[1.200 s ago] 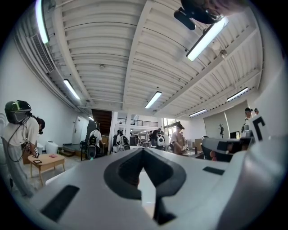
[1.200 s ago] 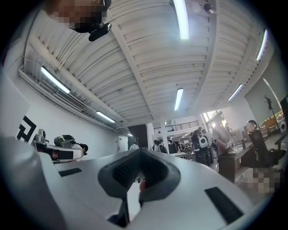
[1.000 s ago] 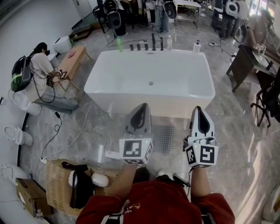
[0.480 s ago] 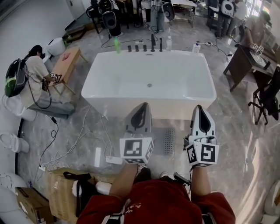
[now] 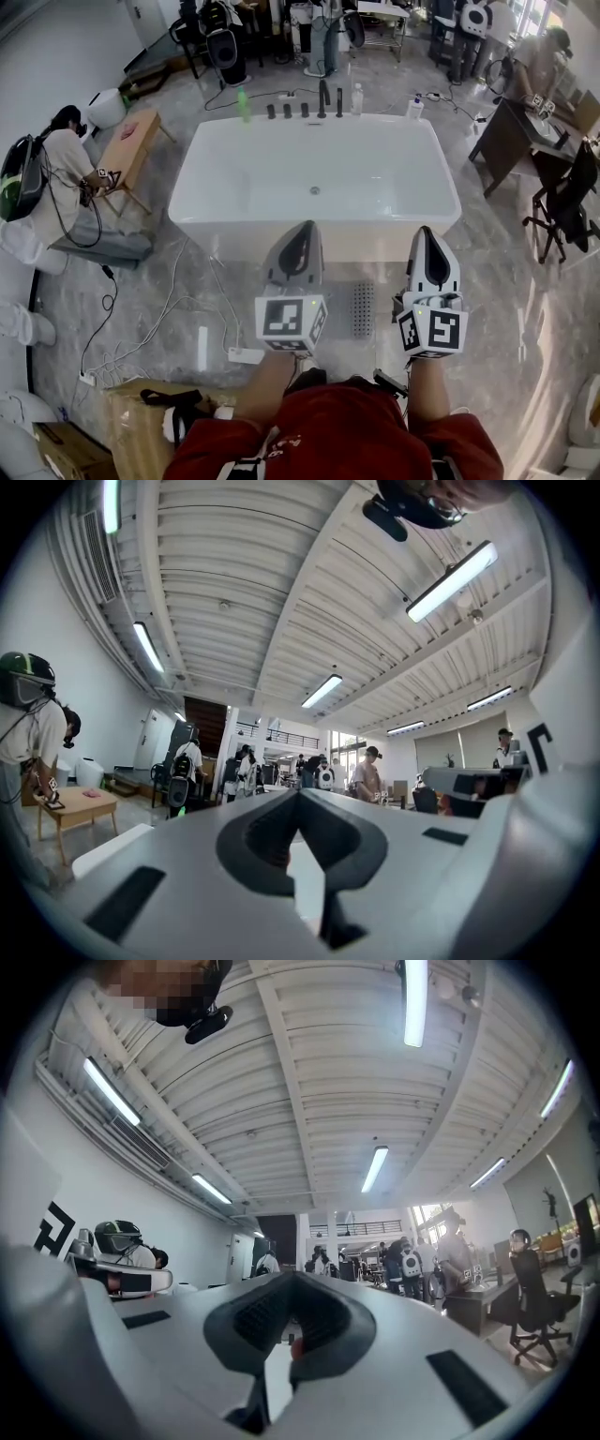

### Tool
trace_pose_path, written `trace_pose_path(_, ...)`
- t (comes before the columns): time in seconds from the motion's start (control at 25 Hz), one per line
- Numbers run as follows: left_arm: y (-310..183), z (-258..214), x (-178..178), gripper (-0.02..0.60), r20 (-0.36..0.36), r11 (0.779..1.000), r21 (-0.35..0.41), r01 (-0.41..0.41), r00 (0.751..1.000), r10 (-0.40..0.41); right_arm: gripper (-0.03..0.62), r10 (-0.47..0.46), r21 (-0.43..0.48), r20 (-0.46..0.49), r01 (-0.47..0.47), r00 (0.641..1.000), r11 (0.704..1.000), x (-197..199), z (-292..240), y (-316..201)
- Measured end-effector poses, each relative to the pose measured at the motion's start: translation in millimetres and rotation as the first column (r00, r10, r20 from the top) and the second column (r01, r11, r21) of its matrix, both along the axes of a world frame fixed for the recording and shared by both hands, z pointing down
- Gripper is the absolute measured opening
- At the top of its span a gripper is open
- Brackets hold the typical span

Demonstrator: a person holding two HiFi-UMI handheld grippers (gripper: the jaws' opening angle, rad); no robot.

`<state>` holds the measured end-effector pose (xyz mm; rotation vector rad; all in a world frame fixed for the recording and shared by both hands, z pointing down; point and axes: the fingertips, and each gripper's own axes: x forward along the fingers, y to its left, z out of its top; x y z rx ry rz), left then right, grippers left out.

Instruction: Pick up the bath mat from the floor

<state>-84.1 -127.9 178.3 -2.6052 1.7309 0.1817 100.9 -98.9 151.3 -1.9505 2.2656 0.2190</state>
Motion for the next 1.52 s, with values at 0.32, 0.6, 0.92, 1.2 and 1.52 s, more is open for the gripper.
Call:
trace_pose_path(0.32,-12.7,7.9,-19.0,0.014,0.001,0.999,-0.017,-0.042,0.999,0.042,0.011,0.034,-0.013,-0.008,-0.035,0.999,0.999,-22.0,4.1,-6.0)
trace_pose_path(0.6,-20.1,28.0,-27.2,0.014,0.008,0.997,-0.065,-0.029,1.000,0.030,0.011,0.033,-0.066,0.005,-0.032,0.999,0.997,-28.0,26.2,-12.9)
trace_pose_path(0.92,-34.6,64.1,-16.8,0.014,0.033,0.990,-0.144,0.008,0.999,-0.003,0.011,0.031,-0.138,0.025,-0.027,0.999,0.990,-4.5,56.6,-31.9)
trace_pose_path(1.2,-40.0,106.7,10.9,0.014,0.067,0.976,-0.212,0.038,0.997,-0.024,0.011,0.014,-0.226,0.044,-0.004,0.999,0.974,24.6,104.4,-41.1)
trace_pose_path(1.52,-37.2,183.8,16.4,0.014,0.116,0.948,-0.305,0.095,0.991,-0.062,0.011,-0.023,-0.342,0.049,0.038,0.999,0.939,30.3,185.8,-46.4)
